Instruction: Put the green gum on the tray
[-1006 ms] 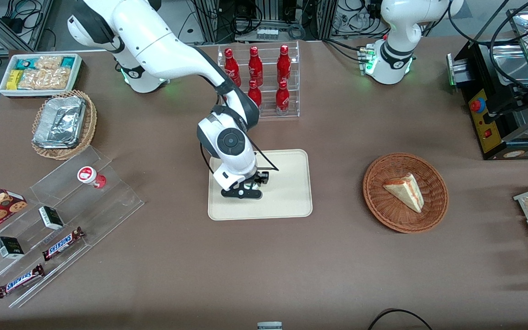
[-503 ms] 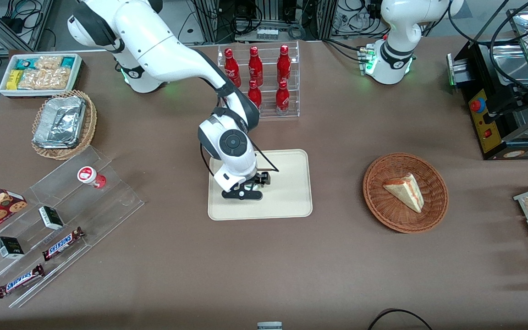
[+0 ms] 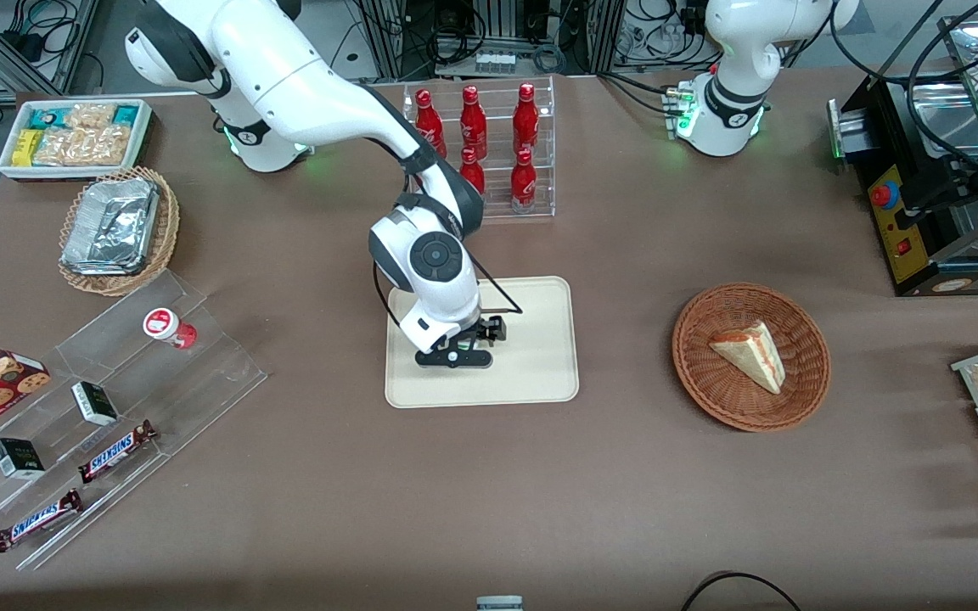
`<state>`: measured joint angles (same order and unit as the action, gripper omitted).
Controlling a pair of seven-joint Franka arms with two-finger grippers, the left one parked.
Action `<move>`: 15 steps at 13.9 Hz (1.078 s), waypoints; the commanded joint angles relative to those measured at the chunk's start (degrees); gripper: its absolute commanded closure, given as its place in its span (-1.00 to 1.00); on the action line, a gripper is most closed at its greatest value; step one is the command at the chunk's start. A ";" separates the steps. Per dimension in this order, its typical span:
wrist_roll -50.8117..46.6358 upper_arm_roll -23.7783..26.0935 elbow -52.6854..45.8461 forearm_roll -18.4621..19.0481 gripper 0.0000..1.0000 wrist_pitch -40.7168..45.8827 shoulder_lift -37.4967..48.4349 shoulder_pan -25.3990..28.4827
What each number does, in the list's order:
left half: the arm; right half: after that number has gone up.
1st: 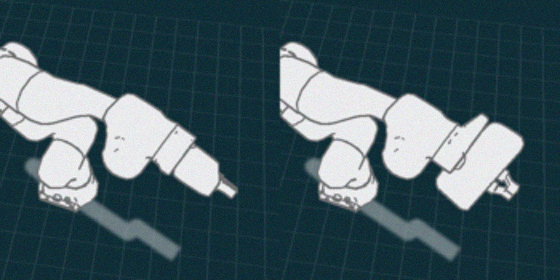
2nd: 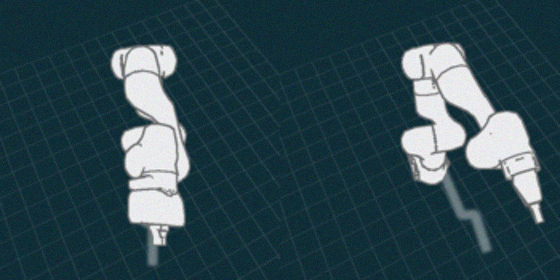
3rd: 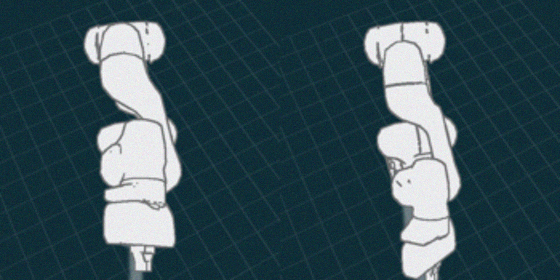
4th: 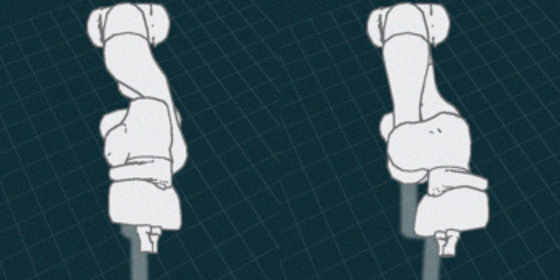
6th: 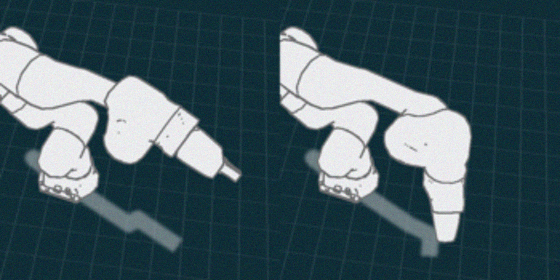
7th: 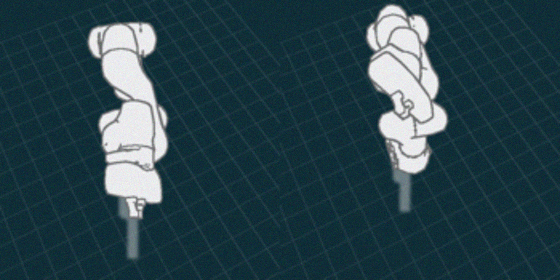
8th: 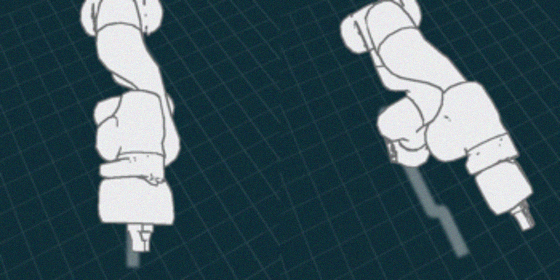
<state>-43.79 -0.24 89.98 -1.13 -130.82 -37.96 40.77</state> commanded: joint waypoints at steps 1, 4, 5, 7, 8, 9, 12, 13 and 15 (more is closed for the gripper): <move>-0.07 -0.47 -0.16 0.87 -1.00 4.86 3.50 0.10; 0.11 -0.38 0.02 0.87 -1.00 7.23 6.22 -0.43; 0.20 -0.47 0.02 0.87 -1.00 8.55 7.01 -0.69; 3.17 -0.73 0.02 0.78 -1.00 11.88 8.51 -1.57; 5.45 -0.64 0.02 0.61 -1.00 13.90 9.56 -2.62; 7.47 -0.64 0.02 0.17 -1.00 15.84 10.70 -3.41; 12.49 -0.55 0.02 -0.01 -1.00 21.46 13.87 -6.31; 14.07 -0.47 0.10 -0.10 -1.00 22.26 14.40 -7.36; 18.89 -0.55 0.02 -0.19 -1.00 24.19 15.54 -9.56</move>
<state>-28.61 -1.22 89.58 -1.10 -108.98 -24.09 33.15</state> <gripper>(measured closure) 0.000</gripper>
